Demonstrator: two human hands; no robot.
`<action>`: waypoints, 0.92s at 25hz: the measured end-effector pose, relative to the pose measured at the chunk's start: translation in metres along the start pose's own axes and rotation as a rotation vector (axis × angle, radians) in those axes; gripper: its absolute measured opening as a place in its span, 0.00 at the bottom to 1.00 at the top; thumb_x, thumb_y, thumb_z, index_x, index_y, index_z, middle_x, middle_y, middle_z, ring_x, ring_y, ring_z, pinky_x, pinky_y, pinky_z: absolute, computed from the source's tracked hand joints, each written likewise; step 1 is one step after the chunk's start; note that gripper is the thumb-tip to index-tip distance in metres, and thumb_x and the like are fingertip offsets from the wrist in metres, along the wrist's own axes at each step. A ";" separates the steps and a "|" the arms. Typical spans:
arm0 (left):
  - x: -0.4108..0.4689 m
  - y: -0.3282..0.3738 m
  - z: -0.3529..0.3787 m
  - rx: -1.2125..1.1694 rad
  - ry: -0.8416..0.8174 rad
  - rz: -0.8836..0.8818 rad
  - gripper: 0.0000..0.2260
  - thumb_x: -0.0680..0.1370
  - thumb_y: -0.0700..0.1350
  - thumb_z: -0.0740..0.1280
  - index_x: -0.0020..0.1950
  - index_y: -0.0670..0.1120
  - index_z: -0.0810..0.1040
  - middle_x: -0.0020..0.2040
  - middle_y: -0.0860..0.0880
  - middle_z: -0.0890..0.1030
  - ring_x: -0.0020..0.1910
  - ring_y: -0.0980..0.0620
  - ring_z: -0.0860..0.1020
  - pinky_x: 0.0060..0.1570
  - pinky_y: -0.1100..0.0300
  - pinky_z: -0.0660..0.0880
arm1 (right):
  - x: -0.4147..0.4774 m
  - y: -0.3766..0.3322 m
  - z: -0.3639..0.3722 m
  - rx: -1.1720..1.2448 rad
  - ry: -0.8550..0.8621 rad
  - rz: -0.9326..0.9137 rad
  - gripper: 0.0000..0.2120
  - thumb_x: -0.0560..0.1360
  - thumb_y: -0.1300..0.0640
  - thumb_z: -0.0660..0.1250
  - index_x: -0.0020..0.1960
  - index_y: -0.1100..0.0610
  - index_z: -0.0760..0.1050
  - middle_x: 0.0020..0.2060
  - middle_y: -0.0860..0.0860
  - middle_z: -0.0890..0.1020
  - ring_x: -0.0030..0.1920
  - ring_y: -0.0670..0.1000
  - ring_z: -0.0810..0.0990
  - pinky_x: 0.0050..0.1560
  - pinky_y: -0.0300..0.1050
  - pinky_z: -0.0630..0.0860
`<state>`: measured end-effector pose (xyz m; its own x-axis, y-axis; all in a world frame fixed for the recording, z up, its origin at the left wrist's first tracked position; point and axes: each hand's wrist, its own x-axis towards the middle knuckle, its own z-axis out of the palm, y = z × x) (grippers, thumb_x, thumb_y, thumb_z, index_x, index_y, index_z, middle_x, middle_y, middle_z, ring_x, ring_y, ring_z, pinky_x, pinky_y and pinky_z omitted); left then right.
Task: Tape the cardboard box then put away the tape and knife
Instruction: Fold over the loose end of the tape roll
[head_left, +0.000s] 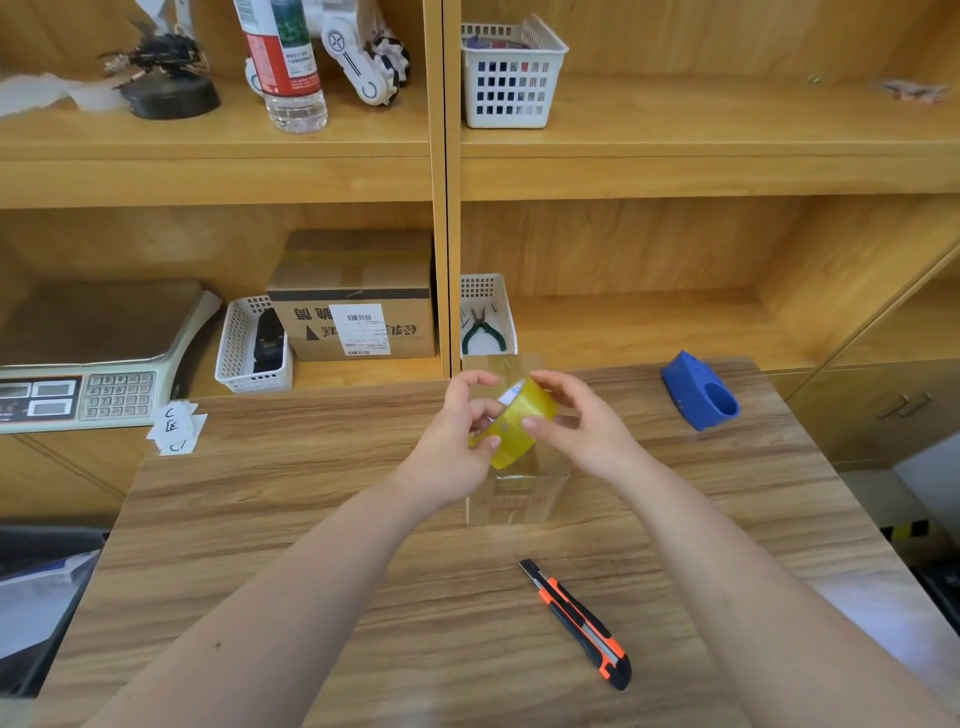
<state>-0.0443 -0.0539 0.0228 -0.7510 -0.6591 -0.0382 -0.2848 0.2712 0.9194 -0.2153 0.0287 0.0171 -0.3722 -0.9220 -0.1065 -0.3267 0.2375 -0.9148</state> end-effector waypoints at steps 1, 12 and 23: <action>0.000 0.001 -0.001 0.028 -0.006 0.020 0.25 0.77 0.30 0.63 0.64 0.54 0.58 0.49 0.54 0.79 0.49 0.58 0.73 0.53 0.68 0.69 | 0.001 0.002 0.001 -0.018 -0.036 0.015 0.37 0.64 0.44 0.77 0.70 0.46 0.67 0.66 0.44 0.74 0.66 0.45 0.72 0.66 0.44 0.70; 0.013 -0.002 -0.008 0.131 -0.005 0.062 0.40 0.68 0.42 0.74 0.73 0.61 0.57 0.68 0.58 0.67 0.71 0.53 0.61 0.70 0.50 0.65 | -0.009 -0.003 0.000 -0.018 0.079 0.026 0.49 0.56 0.54 0.84 0.72 0.48 0.64 0.61 0.42 0.74 0.63 0.45 0.74 0.64 0.45 0.73; 0.037 0.007 -0.001 -0.140 -0.171 -0.165 0.53 0.55 0.43 0.83 0.69 0.71 0.58 0.66 0.46 0.71 0.65 0.48 0.73 0.60 0.53 0.75 | -0.022 0.007 -0.019 0.074 0.141 -0.006 0.47 0.55 0.57 0.85 0.68 0.44 0.67 0.65 0.43 0.75 0.65 0.38 0.73 0.66 0.42 0.72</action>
<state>-0.0737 -0.0767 0.0283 -0.7941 -0.5555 -0.2466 -0.3354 0.0622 0.9400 -0.2255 0.0569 0.0205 -0.4908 -0.8698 -0.0498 -0.2659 0.2040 -0.9422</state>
